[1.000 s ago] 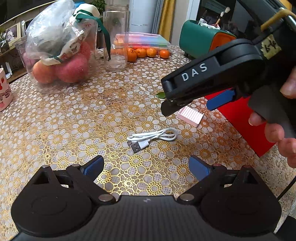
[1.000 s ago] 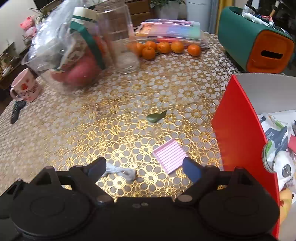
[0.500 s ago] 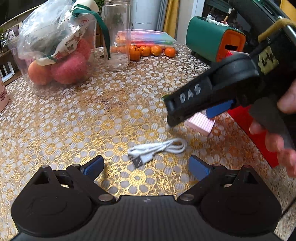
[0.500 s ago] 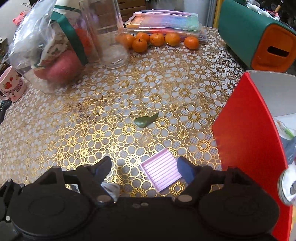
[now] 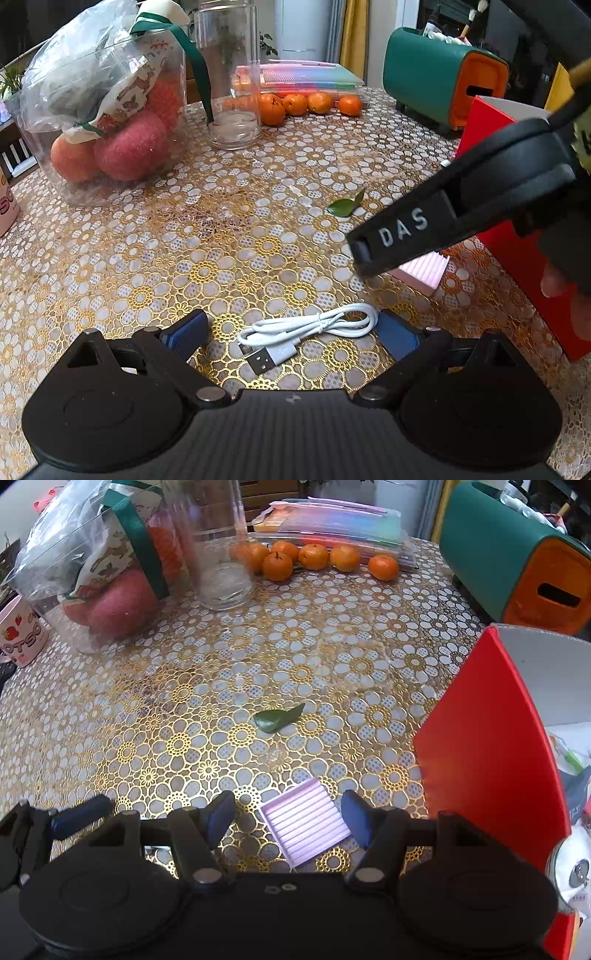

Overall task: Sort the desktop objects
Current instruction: 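Lower the left tool toward the white USB cable while right tool approaches pink note pad, then close the right tool on the pink sticky note pad and lift it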

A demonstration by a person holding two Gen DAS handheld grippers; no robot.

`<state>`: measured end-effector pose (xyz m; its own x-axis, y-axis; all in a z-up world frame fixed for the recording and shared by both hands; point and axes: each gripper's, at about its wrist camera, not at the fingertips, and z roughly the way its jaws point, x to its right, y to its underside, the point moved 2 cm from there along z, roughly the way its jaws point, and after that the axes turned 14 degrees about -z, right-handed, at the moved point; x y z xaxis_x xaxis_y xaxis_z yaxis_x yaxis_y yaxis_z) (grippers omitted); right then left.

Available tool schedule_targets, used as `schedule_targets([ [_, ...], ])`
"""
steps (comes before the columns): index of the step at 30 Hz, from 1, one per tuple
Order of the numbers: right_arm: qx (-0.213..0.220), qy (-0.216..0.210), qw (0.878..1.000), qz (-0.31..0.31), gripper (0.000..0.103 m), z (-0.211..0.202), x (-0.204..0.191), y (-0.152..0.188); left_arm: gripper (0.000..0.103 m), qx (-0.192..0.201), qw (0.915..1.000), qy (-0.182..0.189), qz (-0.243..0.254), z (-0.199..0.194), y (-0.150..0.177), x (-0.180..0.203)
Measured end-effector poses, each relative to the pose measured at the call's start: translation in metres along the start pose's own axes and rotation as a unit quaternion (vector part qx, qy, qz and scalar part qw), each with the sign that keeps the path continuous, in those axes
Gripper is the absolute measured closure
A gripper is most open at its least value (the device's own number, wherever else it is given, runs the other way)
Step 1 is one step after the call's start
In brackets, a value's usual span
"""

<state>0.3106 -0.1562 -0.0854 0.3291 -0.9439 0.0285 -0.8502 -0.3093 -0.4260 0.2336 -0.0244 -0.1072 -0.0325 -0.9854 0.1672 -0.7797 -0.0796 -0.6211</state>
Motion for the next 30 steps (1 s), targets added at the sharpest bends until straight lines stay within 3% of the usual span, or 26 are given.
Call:
schedule_targets([
  [2, 0.001, 0.005, 1.0, -0.007, 0.043, -0.001, -0.001, 0.001, 0.005, 0.002, 1.0, -0.001, -0.001, 0.0, 0.0, 0.0],
  [4, 0.005, 0.011, 1.0, -0.013, 0.054, -0.002, -0.001, 0.001, 0.006, 0.005, 1.0, -0.006, 0.001, 0.0, 0.001, 0.001],
  [7, 0.01, 0.005, 1.0, -0.012, 0.055, -0.002, 0.001, 0.002, 0.018, 0.012, 0.9999, -0.009, -0.005, -0.003, 0.001, 0.0],
  [9, 0.011, 0.003, 1.0, -0.013, 0.055, -0.003, 0.0, 0.003, 0.035, 0.015, 0.9998, -0.01, -0.006, -0.005, -0.001, -0.001],
  [12, 0.014, -0.003, 1.0, -0.008, 0.058, -0.005, 0.0, 0.004, 0.035, 0.011, 0.9999, -0.006, -0.004, -0.006, -0.003, -0.003],
  [14, 0.019, -0.012, 1.0, -0.007, 0.07, -0.009, -0.002, 0.005, 0.035, 0.012, 0.9999, -0.006, -0.005, -0.007, -0.002, -0.004],
  [16, 0.017, -0.027, 1.0, -0.001, 0.089, -0.011, -0.002, 0.006, 0.036, 0.013, 0.9999, -0.007, -0.006, -0.009, -0.001, -0.006],
  [30, 0.012, -0.03, 0.999, -0.004, 0.086, -0.016, -0.003, 0.007, 0.036, 0.011, 0.9999, -0.001, -0.005, -0.016, 0.005, -0.012],
])
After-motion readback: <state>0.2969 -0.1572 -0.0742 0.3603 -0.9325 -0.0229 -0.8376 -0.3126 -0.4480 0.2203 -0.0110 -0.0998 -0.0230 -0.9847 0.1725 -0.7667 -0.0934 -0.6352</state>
